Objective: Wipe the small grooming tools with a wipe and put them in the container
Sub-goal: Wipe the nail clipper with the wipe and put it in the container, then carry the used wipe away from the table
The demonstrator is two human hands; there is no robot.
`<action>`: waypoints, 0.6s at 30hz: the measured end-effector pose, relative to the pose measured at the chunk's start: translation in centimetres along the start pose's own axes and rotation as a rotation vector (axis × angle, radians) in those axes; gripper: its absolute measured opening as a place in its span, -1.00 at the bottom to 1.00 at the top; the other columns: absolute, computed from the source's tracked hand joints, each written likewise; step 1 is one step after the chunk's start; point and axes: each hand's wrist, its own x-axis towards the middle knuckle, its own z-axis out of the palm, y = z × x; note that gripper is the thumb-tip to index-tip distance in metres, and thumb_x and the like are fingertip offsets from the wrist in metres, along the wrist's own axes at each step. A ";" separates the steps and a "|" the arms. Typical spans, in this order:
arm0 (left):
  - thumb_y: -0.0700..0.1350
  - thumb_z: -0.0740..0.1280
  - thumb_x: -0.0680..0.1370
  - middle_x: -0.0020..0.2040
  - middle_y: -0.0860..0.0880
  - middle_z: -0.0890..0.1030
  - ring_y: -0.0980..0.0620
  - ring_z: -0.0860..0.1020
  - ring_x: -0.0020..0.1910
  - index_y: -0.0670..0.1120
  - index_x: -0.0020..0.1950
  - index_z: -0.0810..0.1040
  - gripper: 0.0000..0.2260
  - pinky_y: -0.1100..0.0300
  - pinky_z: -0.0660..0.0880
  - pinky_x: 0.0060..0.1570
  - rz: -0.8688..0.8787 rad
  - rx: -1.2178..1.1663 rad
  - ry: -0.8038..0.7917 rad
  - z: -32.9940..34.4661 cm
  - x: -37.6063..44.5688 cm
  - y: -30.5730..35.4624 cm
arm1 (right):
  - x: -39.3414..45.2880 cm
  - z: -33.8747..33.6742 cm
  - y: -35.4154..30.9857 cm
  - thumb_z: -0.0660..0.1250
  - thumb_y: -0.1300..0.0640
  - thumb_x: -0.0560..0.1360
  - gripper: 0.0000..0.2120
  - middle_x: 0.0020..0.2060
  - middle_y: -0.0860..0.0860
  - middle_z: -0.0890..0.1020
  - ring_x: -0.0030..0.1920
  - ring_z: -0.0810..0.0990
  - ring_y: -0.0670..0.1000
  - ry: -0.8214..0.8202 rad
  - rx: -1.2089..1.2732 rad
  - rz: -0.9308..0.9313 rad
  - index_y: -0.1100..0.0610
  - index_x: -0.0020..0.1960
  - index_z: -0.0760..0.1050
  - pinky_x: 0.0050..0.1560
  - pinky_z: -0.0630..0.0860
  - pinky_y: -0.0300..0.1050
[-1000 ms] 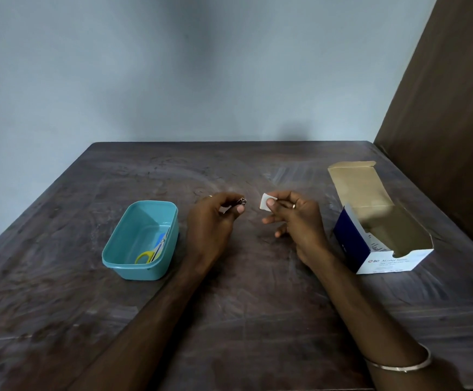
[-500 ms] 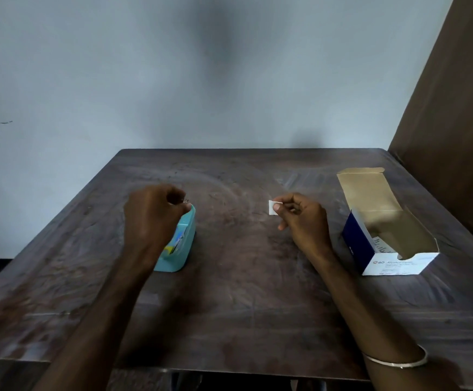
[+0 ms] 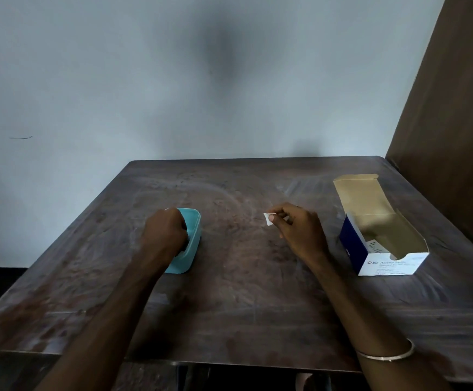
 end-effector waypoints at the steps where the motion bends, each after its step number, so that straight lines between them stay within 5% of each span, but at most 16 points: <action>1: -0.25 0.42 0.44 -0.05 -0.17 0.71 -0.15 0.66 -0.07 -0.15 -0.05 0.74 -0.86 0.11 0.55 -0.11 0.005 0.017 -0.008 0.0 -0.1 0.0 | -0.1 -0.1 0.0 0.42 0.12 0.53 -0.88 -0.09 0.03 0.73 -0.20 0.68 -0.04 0.007 -0.024 -0.016 0.08 0.05 0.67 -0.29 0.63 -0.14; 7: -0.28 0.36 0.47 -0.04 -0.21 0.69 -0.19 0.64 -0.07 -0.22 0.00 0.68 -0.84 0.09 0.51 -0.14 0.030 0.025 0.099 -1.1 -1.5 1.0 | -0.8 -1.1 -1.2 0.43 0.09 0.53 -0.89 -0.12 0.03 0.74 -0.19 0.70 0.02 0.075 -0.088 -0.086 0.04 0.04 0.67 -0.27 0.65 -0.01; 11: -0.12 0.37 0.56 -0.01 -0.13 0.71 -0.12 0.65 -0.02 -0.12 0.09 0.68 -0.83 0.09 0.49 -0.07 0.228 -0.029 0.272 -2.5 -3.4 3.5 | -2.3 -3.3 -3.2 0.37 -0.02 0.53 -0.78 -0.11 0.01 0.75 -0.20 0.71 -0.02 0.154 -0.056 -0.142 0.08 0.07 0.65 -0.34 0.64 -0.05; 18: 0.05 0.35 0.57 0.04 -0.04 0.71 -0.06 0.64 0.03 -0.03 0.15 0.66 -0.76 0.14 0.51 -0.02 0.540 -0.158 0.217 -1.9 -8.6 12.5 | -5.2 -11.1 -4.3 0.42 0.02 0.52 -0.89 -0.18 -0.04 0.73 -0.23 0.68 -0.01 0.309 -0.146 -0.166 0.02 0.00 0.67 -0.28 0.58 -0.02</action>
